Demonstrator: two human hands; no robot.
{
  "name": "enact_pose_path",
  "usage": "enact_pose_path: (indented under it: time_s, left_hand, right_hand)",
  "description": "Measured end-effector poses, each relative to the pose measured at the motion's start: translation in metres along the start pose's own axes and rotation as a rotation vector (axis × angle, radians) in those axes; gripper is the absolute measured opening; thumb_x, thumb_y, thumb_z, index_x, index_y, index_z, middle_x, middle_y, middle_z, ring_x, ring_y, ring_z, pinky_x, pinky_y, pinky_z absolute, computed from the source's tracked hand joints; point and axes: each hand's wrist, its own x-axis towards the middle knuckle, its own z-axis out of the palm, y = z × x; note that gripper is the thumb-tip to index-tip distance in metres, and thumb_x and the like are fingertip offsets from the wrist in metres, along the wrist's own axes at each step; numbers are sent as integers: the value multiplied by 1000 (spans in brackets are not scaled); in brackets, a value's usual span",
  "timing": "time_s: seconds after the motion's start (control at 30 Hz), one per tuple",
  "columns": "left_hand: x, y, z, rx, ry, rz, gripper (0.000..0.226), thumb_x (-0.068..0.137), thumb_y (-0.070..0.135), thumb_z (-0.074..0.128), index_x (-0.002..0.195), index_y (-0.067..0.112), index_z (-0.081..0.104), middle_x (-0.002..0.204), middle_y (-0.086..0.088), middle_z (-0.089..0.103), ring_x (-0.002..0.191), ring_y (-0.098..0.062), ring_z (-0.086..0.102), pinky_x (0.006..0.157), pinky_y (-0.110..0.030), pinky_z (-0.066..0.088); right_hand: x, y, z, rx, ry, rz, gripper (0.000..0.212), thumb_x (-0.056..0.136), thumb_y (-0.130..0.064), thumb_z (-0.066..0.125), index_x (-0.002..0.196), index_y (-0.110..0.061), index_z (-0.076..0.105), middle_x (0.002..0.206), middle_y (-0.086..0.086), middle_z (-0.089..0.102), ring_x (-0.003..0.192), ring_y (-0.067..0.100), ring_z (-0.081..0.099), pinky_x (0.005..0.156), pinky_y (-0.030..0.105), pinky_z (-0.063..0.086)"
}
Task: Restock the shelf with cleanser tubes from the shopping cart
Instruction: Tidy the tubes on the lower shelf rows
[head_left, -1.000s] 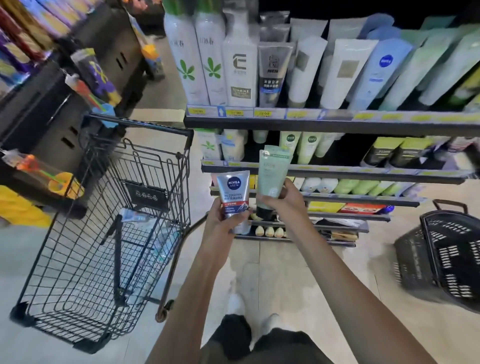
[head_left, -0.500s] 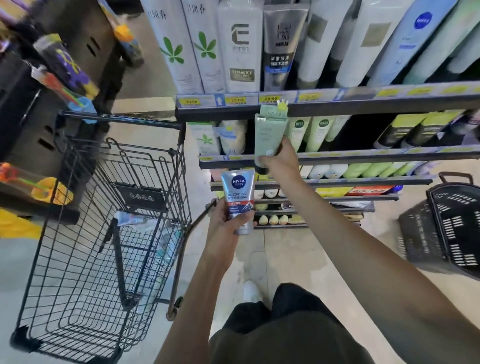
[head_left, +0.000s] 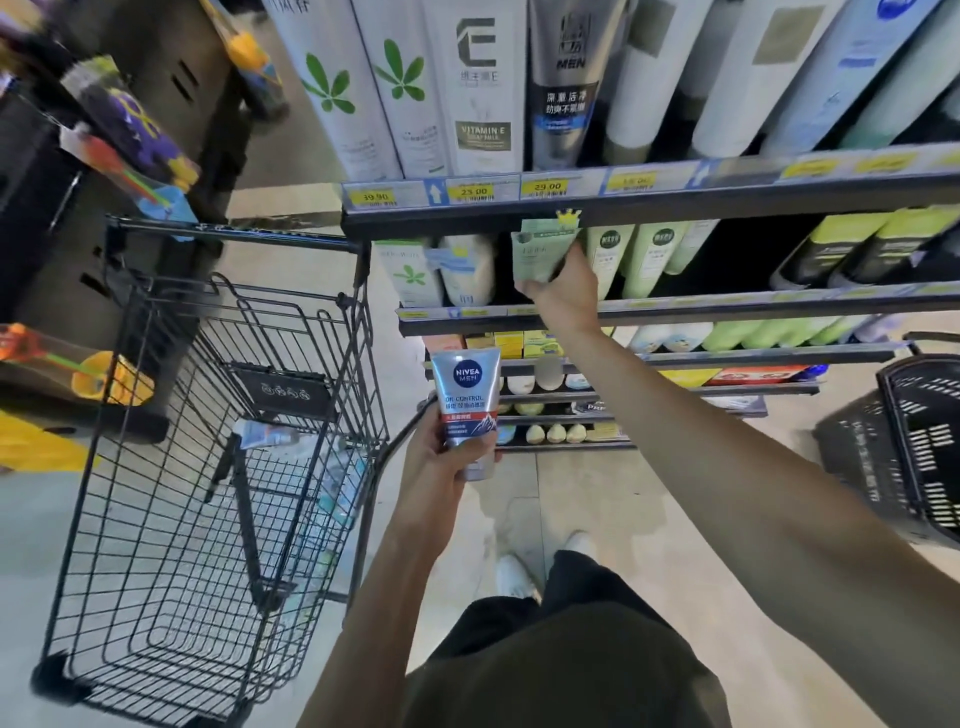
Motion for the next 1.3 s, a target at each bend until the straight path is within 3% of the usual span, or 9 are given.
enact_pose_path:
  time_s: [0.23, 0.53, 0.77, 0.93, 1.1, 1.2, 1.3]
  left_hand:
    - [4, 0, 2, 13, 25, 1, 63, 75, 3, 78, 134, 11, 59, 120, -11, 70, 106, -23, 66, 105, -57, 47]
    - [9, 2, 6, 57, 35, 7, 64, 75, 7, 79, 135, 12, 59, 128, -16, 67, 112, -24, 65, 94, -40, 49]
    - [11, 4, 9, 100, 27, 44, 58, 77, 6, 79, 132, 14, 62, 124, -11, 71, 114, -25, 66, 104, -47, 49]
    - [14, 10, 19, 156, 37, 73, 54, 77, 9, 80, 128, 19, 64, 123, -8, 72, 120, -32, 65, 109, -55, 46]
    - [21, 14, 39, 182, 13, 98, 56, 78, 6, 81, 129, 18, 63, 121, -9, 73, 118, -32, 66, 107, -54, 47]
    - [23, 13, 59, 191, -4, 102, 55, 82, -6, 77, 129, 20, 61, 119, -3, 74, 111, -22, 68, 104, -50, 50]
    - [23, 9, 83, 199, -36, 101, 55, 83, -7, 77, 124, 25, 60, 119, 0, 74, 113, -22, 69, 99, -42, 54]
  right_hand:
    - [12, 17, 7, -144, -41, 5, 60, 78, -8, 85, 128, -11, 52, 126, 9, 67, 120, 28, 62, 90, 29, 50]
    - [19, 19, 9, -245, -35, 1, 56, 80, -15, 85, 124, -9, 52, 126, 12, 67, 119, 32, 63, 94, 40, 55]
    - [11, 23, 1, -261, -35, -12, 50, 84, -10, 80, 127, -7, 56, 126, 12, 69, 118, 30, 65, 90, 36, 56]
    - [-26, 24, -29, -357, -44, -81, 57, 96, -24, 71, 147, -10, 50, 145, 9, 60, 131, 26, 57, 106, 35, 46]
    - [-81, 35, -79, -593, -56, -166, 48, 103, -40, 59, 146, -18, 51, 147, 4, 56, 129, 26, 56, 99, 42, 51]
    - [-107, 47, -114, -674, -19, -220, 47, 104, -41, 56, 145, -16, 54, 142, 7, 58, 131, 27, 53, 103, 42, 50]
    - [-127, 58, -147, -686, 41, -246, 46, 104, -39, 57, 141, -13, 58, 139, 9, 61, 132, 30, 54, 109, 45, 47]
